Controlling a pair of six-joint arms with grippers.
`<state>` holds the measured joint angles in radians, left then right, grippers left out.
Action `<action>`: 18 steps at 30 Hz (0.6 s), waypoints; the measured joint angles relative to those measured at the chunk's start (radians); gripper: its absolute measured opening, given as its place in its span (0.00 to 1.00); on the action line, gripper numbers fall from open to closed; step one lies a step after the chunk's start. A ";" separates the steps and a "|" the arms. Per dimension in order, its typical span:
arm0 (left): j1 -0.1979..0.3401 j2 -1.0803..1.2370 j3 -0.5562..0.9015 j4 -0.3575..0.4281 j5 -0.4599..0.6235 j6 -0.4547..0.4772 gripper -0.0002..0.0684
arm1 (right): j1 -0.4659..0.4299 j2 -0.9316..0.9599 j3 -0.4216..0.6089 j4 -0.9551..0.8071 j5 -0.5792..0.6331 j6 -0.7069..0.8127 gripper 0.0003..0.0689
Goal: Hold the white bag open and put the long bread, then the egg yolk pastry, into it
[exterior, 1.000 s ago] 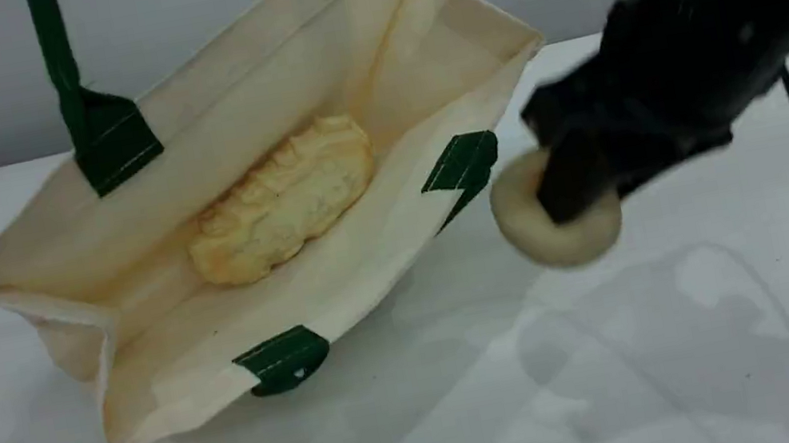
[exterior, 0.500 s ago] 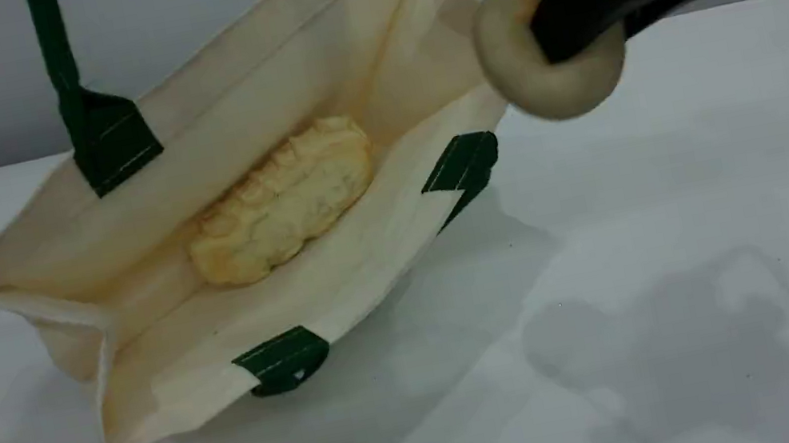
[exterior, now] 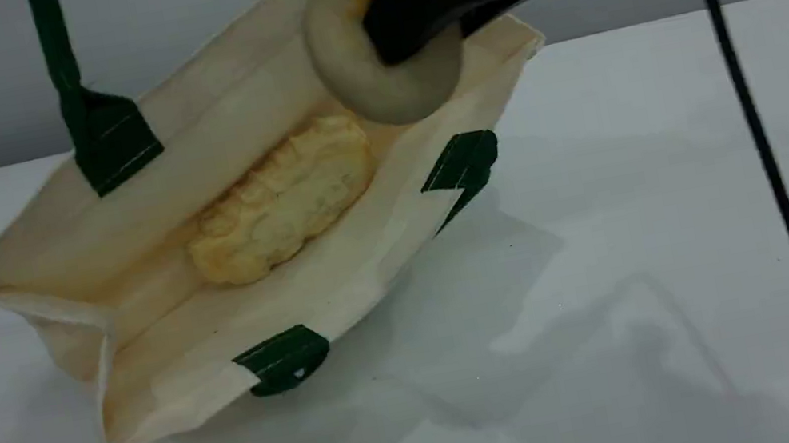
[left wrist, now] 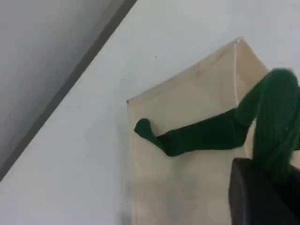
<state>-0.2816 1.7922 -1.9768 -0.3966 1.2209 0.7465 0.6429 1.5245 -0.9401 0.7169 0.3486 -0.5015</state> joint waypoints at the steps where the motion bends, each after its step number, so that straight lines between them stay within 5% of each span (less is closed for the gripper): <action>1: 0.000 0.000 0.000 0.000 0.000 0.000 0.14 | 0.005 0.015 -0.011 0.009 0.000 0.000 0.32; 18: 0.000 0.000 0.000 -0.001 0.000 -0.001 0.14 | 0.047 0.337 -0.250 0.046 -0.010 -0.009 0.31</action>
<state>-0.2816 1.7922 -1.9768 -0.3973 1.2209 0.7457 0.6897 1.8618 -1.1904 0.7634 0.3389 -0.5101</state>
